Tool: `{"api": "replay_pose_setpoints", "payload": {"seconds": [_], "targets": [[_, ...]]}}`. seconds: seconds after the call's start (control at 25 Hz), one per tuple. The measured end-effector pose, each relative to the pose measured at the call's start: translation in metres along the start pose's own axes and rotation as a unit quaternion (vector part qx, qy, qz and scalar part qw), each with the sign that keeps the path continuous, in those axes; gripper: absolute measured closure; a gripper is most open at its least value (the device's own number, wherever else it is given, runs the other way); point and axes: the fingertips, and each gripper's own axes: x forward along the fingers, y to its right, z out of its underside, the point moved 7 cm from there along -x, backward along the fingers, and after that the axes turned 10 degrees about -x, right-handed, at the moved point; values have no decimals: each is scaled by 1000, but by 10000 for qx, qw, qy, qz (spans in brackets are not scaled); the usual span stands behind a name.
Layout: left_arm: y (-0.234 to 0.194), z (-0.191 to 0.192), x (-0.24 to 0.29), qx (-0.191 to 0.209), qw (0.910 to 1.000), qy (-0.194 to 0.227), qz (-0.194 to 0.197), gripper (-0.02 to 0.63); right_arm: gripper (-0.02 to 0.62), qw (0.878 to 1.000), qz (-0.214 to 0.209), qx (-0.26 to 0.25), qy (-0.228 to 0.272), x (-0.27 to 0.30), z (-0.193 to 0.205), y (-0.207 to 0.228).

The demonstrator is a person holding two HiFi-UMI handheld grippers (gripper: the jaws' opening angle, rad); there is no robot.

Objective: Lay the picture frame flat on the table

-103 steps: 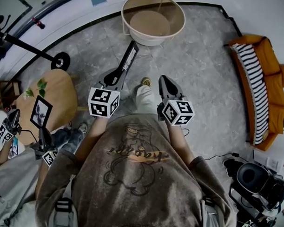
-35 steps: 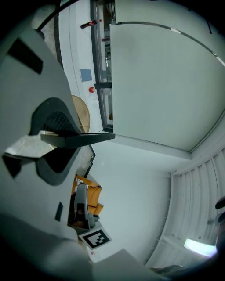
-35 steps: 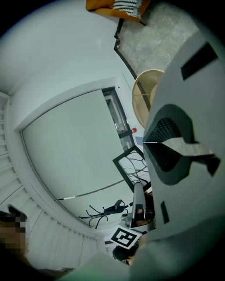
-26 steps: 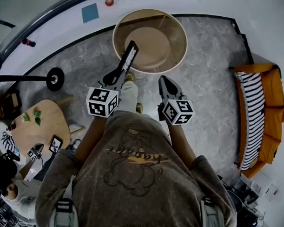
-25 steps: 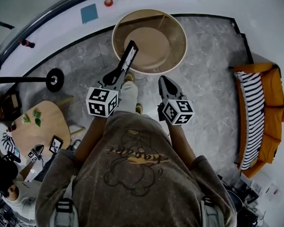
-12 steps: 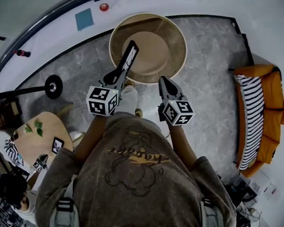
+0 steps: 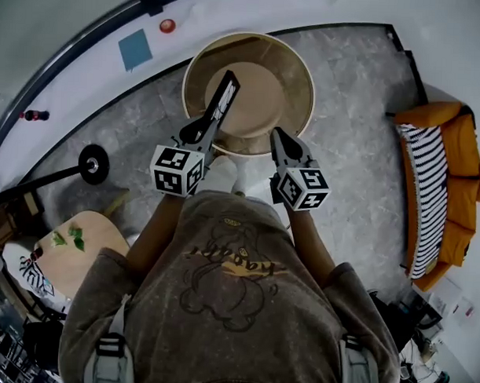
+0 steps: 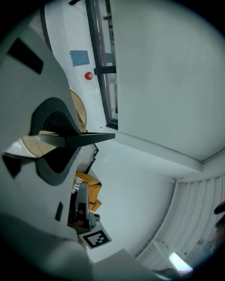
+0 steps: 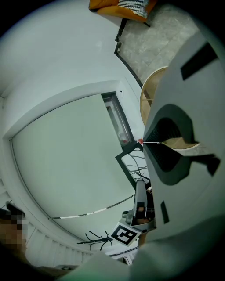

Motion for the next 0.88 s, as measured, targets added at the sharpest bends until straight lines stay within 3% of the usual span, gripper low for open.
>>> {"api": "replay_pose_setpoints", "payload": {"seconds": [0.44,0.88], "targets": [[-16,-28,32,70,9998,-171,102,532,575,9997,191,132,-67,25,-13,20],[-32,-21,81,-285,9992,-210,-208,532,575,9998,-143,127,-104,64,-4,62]]}}
